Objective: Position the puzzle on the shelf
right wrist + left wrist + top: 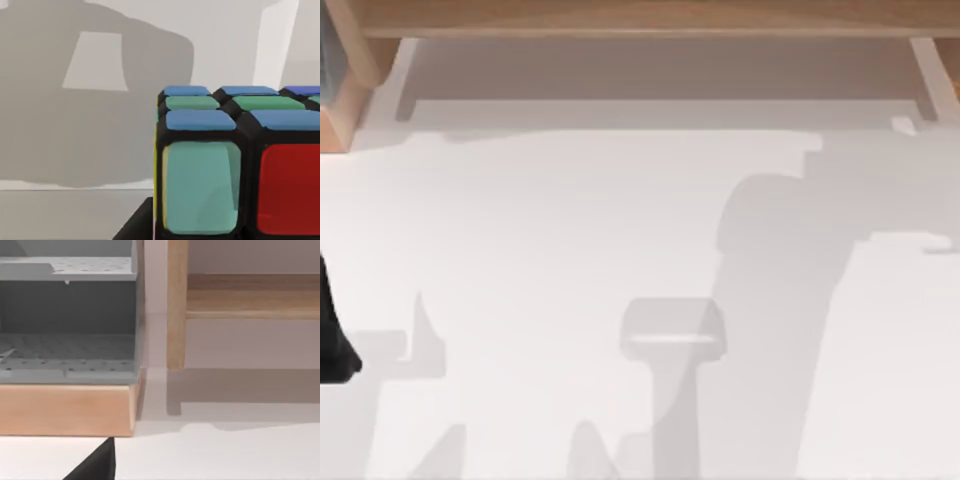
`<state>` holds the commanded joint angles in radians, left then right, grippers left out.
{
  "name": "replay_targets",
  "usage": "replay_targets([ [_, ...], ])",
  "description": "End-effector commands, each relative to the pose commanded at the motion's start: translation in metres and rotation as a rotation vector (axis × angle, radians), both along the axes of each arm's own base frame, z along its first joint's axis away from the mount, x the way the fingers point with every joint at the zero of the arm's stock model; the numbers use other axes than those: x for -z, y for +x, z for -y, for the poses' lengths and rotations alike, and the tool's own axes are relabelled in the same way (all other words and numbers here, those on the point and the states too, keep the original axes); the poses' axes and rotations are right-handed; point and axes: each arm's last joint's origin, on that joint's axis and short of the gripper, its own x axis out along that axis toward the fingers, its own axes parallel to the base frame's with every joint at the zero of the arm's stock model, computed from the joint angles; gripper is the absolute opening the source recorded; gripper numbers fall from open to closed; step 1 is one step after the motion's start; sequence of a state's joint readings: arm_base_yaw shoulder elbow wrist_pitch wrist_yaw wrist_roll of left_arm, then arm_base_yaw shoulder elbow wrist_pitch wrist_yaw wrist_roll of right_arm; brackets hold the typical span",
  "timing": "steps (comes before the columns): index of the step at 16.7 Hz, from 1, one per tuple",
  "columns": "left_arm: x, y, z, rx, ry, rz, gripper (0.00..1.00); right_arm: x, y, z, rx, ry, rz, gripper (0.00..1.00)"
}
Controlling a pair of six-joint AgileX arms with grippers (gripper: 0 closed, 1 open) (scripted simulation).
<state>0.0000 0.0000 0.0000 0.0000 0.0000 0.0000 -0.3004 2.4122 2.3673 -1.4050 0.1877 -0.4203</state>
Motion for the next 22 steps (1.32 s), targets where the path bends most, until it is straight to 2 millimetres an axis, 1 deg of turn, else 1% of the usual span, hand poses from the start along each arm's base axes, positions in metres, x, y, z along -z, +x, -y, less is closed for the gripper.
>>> replay_targets([
  [3, 0.0, 0.0, 0.0, 0.0, 0.0, 0.0, 1.0, 0.004, 0.002, 0.012, 0.004, 0.054, 0.031, 0.0],
  [6, 0.0, 0.0, 0.0, 0.0, 0.0, 0.0, 1.0, 0.015, 0.007, 0.029, 0.052, 0.155, 0.097, 0.0],
  [8, 0.0, 0.0, 0.0, 0.0, 0.0, 0.0, 1.0, 0.024, 0.011, 0.037, 0.085, 0.209, 0.135, 0.0],
  [10, 0.0, 0.0, 0.0, 0.0, 0.0, 0.0, 1.0, 0.027, 0.013, 0.039, 0.096, 0.225, 0.15, 0.0],
  [15, 0.0, 0.0, 0.0, 0.0, 0.0, 0.0, 1.0, 0.024, 0.011, 0.036, 0.096, 0.226, 0.147, 0.0],
  [17, 0.0, 0.0, 0.0, 0.0, 0.0, 0.0, 1.0, 0.011, 0.004, 0.035, 0.108, 0.233, 0.153, 0.0],
  [19, 0.0, 0.0, 0.0, 0.0, 0.0, 0.0, 1.0, -0.014, -0.008, 0.023, 0.108, 0.243, 0.18, 0.0],
  [21, 0.0, 0.0, 0.0, 0.0, 0.0, 0.0, 1.0, -0.046, -0.02, -0.003, 0.084, 0.254, 0.229, 0.0],
  [22, 0.0, 0.0, 0.0, 0.0, 0.0, 0.0, 1.0, -0.06, -0.025, -0.022, 0.059, 0.261, 0.259, 0.0],
])
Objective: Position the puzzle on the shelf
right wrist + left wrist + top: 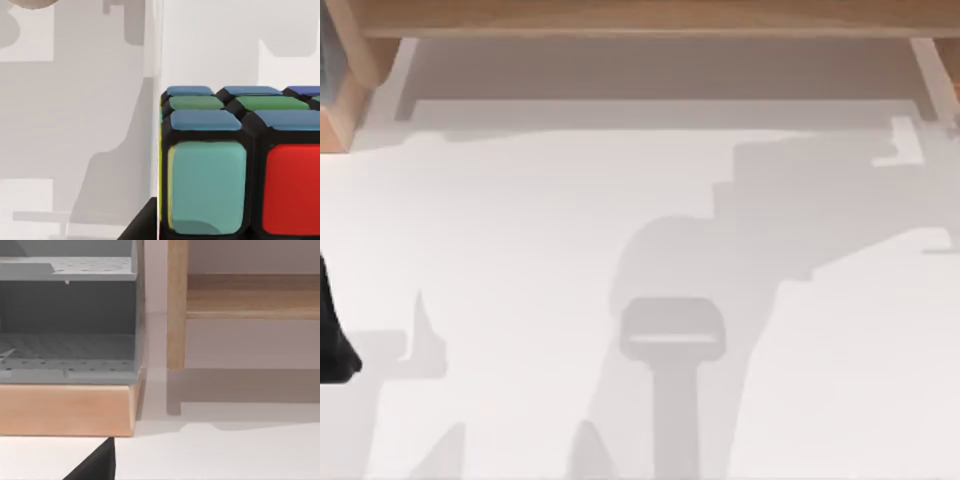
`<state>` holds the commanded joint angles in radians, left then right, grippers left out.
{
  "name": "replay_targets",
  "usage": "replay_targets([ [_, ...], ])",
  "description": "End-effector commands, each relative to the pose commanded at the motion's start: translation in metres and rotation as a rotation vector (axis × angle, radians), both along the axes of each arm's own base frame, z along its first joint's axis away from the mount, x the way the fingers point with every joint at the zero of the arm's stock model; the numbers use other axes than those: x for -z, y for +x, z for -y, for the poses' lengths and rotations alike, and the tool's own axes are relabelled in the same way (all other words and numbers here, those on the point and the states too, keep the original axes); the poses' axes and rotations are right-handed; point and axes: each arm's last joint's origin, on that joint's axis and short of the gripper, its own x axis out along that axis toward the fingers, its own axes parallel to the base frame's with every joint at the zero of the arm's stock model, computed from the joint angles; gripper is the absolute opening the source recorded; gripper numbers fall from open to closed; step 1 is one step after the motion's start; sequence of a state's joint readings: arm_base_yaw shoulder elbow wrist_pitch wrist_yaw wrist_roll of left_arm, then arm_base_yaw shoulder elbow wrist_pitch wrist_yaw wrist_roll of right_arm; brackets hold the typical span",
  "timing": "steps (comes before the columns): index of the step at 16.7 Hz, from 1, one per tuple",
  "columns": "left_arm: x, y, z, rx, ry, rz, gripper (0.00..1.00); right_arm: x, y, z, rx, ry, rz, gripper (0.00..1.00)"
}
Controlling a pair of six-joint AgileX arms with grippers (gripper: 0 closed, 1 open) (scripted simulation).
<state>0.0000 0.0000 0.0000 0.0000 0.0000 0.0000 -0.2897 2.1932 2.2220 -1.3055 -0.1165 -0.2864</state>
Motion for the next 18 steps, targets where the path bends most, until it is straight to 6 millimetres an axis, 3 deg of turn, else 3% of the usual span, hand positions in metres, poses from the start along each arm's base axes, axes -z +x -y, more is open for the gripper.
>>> replay_targets([
  [2, 0.0, 0.0, 0.0, 0.0, 0.0, 0.0, 1.0, -0.015, -0.007, -0.045, -0.061, 0.011, 0.056, 0.0],
  [4, 0.0, 0.0, 0.0, 0.0, 0.0, 0.0, 1.0, -0.01, -0.008, -0.099, -0.143, 0.024, 0.099, 0.0],
  [9, 0.0, 0.0, 0.0, 0.0, 0.0, 0.0, 1.0, 0.046, -0.007, -0.258, -0.388, 0.026, 0.27, 0.0],
  [13, 0.0, 0.0, 0.0, 0.0, 0.0, 0.0, 1.0, 0.091, -0.03, -0.385, -0.534, 0.04, 0.556, 0.0],
  [16, 0.0, 0.0, 0.0, 0.0, 0.0, 0.0, 1.0, 0.115, -0.061, -0.459, -0.551, 0.072, 0.819, 0.0],
  [18, 0.0, 0.0, 0.0, 0.0, 0.0, 0.0, 1.0, 0.122, -0.079, -0.489, -0.501, 0.093, 0.991, 0.0],
])
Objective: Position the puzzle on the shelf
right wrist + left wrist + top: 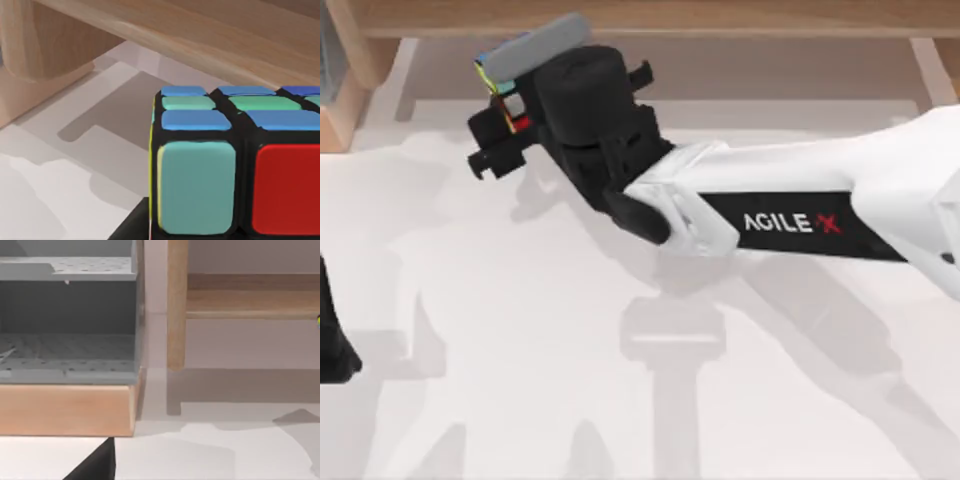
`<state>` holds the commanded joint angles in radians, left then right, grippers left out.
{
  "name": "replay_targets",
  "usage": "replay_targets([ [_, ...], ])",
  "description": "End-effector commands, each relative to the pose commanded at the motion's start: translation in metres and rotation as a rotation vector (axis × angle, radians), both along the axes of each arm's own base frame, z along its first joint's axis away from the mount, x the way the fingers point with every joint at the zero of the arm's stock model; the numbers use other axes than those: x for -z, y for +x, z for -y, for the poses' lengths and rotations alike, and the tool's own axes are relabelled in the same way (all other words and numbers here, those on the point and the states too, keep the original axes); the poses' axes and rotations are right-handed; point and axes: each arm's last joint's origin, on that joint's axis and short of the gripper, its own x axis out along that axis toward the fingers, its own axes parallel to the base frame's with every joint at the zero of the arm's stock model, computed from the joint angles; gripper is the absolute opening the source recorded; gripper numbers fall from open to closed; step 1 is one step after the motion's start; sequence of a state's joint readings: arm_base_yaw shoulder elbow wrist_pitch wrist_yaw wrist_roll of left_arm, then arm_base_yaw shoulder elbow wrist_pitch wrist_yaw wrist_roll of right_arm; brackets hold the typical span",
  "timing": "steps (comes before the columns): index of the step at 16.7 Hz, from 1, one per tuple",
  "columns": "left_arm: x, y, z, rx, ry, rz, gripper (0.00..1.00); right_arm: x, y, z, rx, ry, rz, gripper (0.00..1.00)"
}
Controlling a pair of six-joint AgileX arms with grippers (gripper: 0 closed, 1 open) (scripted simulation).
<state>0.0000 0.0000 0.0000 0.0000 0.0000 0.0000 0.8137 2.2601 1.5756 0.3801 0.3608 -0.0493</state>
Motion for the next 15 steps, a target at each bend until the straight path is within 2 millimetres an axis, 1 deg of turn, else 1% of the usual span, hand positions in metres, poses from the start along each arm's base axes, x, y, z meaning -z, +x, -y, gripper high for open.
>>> replay_targets([
  [2, 0.0, 0.0, 0.0, 0.0, 0.0, 0.0, 1.0, 0.003, -0.013, -0.017, 0.067, 0.087, 0.133, 0.0],
  [4, 0.0, 0.0, 0.0, 0.0, 0.0, 0.0, 1.0, 0.004, -0.018, -0.022, 0.162, 0.164, 0.239, 0.0],
  [6, 0.0, 0.0, 0.0, 0.0, 0.0, 0.0, 1.0, 0.006, -0.018, -0.021, 0.267, 0.221, 0.315, 0.0],
  [10, 0.0, 0.0, 0.0, 0.0, 0.0, 0.0, 1.0, 0.013, -0.005, -0.007, 0.443, 0.262, 0.391, 0.0],
  [12, 0.0, 0.0, 0.0, 0.0, 0.0, 0.0, 1.0, 0.014, -0.002, -0.003, 0.469, 0.264, 0.398, 0.0],
  [15, 0.0, 0.0, 0.0, 0.0, 0.0, 0.0, 1.0, 0.014, -0.002, -0.003, 0.469, 0.264, 0.398, 0.0],
])
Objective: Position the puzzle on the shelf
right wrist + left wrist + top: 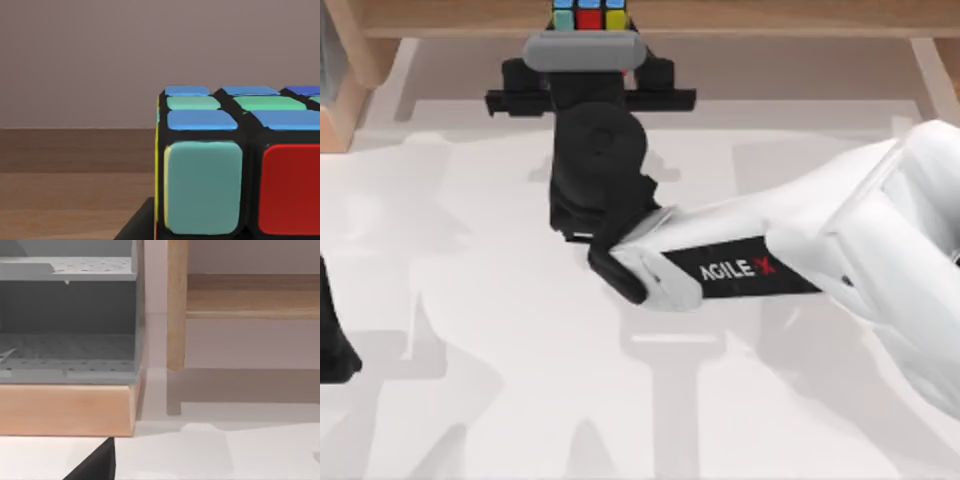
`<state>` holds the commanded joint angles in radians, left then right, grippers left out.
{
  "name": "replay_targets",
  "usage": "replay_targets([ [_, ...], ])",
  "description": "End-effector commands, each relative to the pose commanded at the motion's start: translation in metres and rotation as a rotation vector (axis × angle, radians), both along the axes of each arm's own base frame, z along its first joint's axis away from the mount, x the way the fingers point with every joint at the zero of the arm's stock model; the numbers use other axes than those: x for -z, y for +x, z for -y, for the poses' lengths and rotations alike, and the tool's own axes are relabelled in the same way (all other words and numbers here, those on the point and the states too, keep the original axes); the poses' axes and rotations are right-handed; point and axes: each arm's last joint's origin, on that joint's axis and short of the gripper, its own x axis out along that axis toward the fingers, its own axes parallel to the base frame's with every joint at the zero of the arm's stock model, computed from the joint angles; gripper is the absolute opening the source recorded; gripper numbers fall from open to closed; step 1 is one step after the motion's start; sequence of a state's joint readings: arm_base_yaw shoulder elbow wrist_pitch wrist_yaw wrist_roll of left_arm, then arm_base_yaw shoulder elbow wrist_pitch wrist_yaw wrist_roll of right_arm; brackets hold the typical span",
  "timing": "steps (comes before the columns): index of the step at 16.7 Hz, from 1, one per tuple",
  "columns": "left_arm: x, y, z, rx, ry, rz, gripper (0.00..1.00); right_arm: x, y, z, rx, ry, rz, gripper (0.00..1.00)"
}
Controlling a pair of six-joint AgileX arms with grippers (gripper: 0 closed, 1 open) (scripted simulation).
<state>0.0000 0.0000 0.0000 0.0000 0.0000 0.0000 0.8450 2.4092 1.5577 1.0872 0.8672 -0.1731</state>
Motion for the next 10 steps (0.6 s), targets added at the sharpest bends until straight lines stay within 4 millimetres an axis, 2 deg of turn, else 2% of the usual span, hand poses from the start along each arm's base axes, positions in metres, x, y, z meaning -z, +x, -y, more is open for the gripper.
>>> replay_targets([
  [3, 0.0, 0.0, 0.0, 0.0, 0.0, 0.0, 1.0, -0.005, 0.004, 0.002, 0.009, 0.022, 0.009, 0.0],
  [7, 0.0, 0.0, 0.0, 0.0, 0.0, 0.0, 1.0, -0.025, 0.04, 0.015, 0.068, 0.122, 0.066, 0.0],
  [10, 0.0, 0.0, 0.0, 0.0, 0.0, 0.0, 1.0, -0.034, 0.071, 0.019, 0.077, 0.135, 0.08, 0.0],
])
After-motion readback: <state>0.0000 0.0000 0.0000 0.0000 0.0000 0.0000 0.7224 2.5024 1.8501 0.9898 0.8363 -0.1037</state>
